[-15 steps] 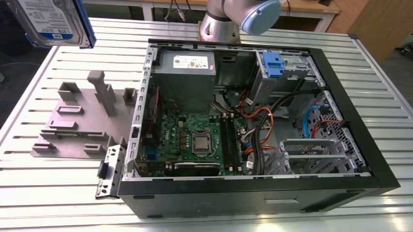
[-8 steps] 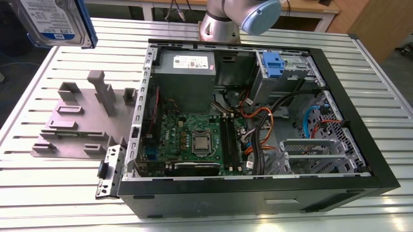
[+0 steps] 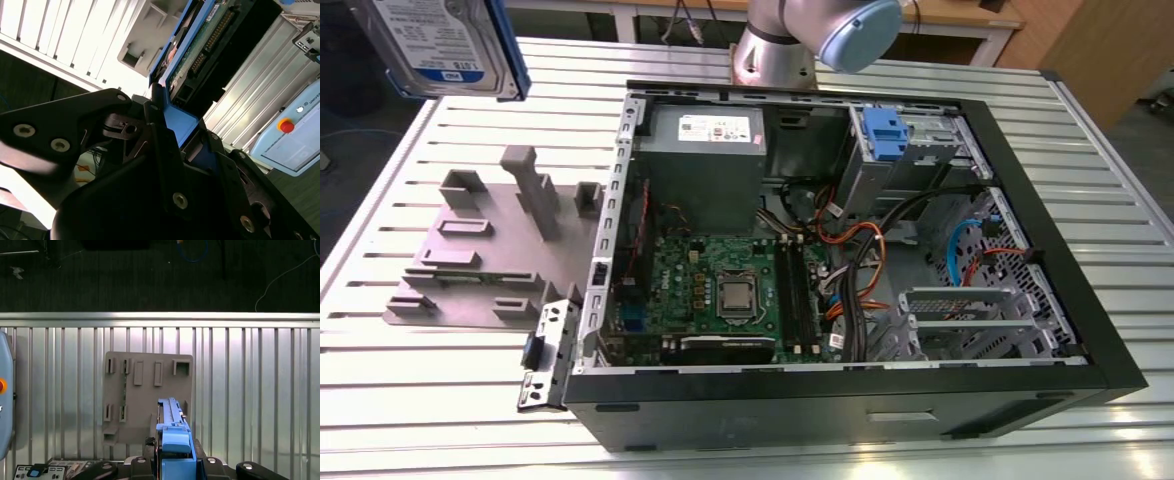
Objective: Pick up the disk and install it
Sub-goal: 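Pick up the disk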
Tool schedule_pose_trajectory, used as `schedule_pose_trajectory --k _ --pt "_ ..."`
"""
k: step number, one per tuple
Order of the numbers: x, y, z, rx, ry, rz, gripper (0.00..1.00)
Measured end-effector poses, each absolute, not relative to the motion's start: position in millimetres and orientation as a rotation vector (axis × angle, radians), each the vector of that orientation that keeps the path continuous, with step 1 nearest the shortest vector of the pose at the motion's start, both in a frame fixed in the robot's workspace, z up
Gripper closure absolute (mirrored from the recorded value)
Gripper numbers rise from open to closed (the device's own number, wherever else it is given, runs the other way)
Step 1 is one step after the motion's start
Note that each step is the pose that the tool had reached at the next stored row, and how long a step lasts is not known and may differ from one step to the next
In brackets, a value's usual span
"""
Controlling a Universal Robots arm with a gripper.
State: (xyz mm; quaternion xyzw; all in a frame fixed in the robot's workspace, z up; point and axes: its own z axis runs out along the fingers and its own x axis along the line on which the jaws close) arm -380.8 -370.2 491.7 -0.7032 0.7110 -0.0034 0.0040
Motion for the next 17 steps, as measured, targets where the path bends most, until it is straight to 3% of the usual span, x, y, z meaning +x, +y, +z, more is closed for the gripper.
schedule_pose_trajectory --k 17 --pt "-367 -370 491 -2.203 2.228 -0.011 0.64"
